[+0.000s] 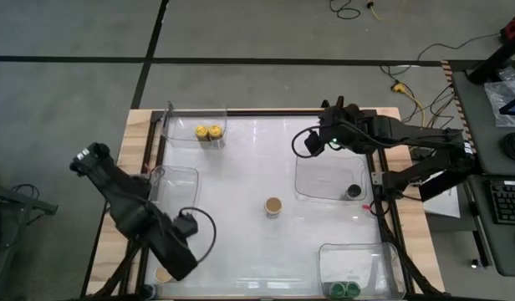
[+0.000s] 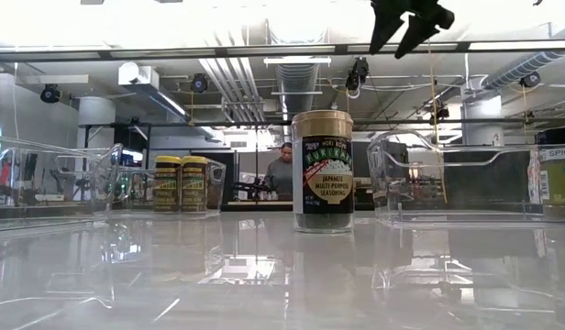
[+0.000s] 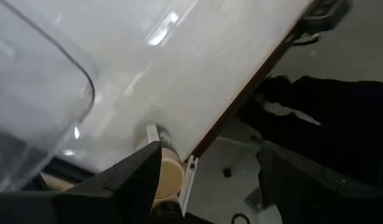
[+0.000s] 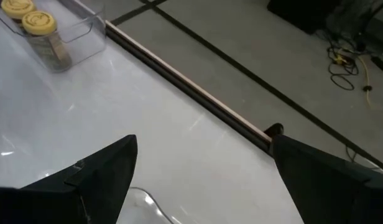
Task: Sort spices by type
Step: Put the bottom gold seasoning bottle into the middle left transparent bin
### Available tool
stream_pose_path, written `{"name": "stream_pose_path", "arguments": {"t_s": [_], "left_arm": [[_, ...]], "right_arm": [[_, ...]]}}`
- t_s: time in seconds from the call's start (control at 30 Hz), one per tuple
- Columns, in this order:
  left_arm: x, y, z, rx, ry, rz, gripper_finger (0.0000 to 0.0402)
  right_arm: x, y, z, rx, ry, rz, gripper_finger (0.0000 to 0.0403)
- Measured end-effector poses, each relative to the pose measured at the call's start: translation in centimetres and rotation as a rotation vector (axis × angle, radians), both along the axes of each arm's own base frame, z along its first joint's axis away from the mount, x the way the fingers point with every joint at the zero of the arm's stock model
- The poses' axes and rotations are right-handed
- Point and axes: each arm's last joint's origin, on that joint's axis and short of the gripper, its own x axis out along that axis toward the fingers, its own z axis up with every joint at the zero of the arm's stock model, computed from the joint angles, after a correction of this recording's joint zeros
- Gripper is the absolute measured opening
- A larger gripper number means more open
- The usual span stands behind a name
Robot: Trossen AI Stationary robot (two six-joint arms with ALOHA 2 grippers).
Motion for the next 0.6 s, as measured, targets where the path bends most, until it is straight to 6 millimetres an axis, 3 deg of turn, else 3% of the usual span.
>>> {"name": "stream_pose_path", "arguments": {"t_s": [0.2,0.6], "left_arm": [[0.4,-2.1,-2.4,-0.004,0.17,0.026,0.0258],[-2.1,-5.1,-4.9,0.003,0.277,0.082,0.032]], "right_arm": [[0.0,0.0,-0.1,-0.002,0.006,0.004,0.0364],[0.0,0.2,-0.1,0.036,0.005,0.035,0.0364]]}}
